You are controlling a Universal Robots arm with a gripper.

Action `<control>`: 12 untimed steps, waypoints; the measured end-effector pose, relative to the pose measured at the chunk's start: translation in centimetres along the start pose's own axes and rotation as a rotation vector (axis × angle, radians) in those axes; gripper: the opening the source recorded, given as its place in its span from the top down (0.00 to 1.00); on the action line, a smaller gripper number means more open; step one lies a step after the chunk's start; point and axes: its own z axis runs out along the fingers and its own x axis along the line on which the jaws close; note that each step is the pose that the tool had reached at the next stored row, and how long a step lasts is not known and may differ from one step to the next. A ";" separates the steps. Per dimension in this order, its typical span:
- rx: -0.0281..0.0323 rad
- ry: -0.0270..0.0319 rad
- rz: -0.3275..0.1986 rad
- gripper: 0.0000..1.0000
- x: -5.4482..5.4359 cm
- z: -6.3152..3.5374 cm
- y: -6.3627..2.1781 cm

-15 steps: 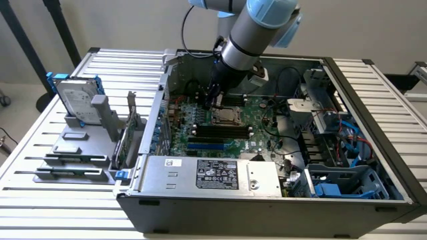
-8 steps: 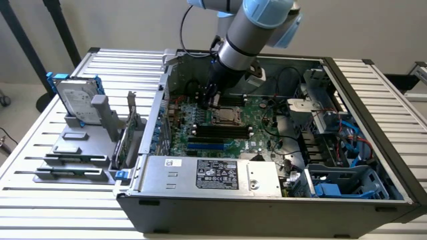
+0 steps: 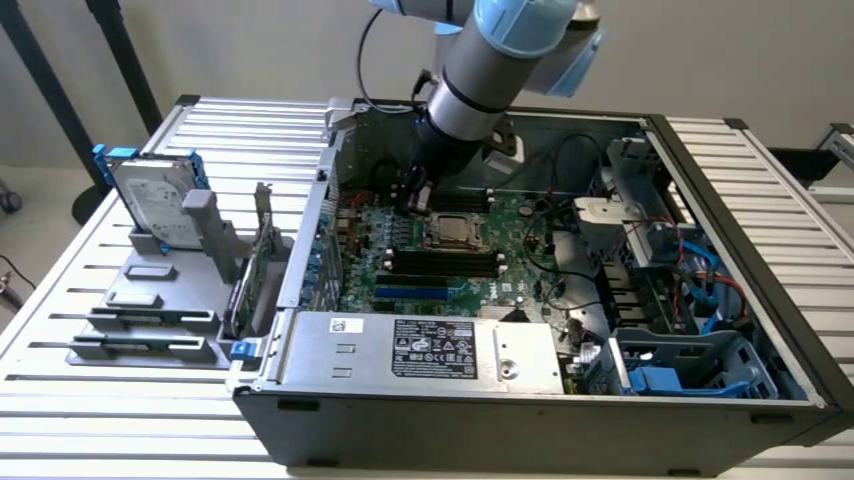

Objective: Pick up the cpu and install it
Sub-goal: 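Install the first cpu locking lever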

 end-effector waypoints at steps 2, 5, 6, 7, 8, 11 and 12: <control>-0.0022 0.0096 0.015 0.89 0.0 0.02 -0.13; -0.0062 0.0235 0.040 0.89 0.0 0.04 -0.25; -0.0082 0.0286 0.053 0.89 0.0 0.04 -0.25; -0.0103 0.0333 0.065 0.89 0.0 0.04 -0.26; -0.0125 0.0384 0.079 0.89 0.0 0.05 -0.26; -0.0189 0.0527 0.118 0.89 0.0 0.05 -0.27; -0.0201 0.0569 0.129 0.89 0.0 0.05 -0.28</control>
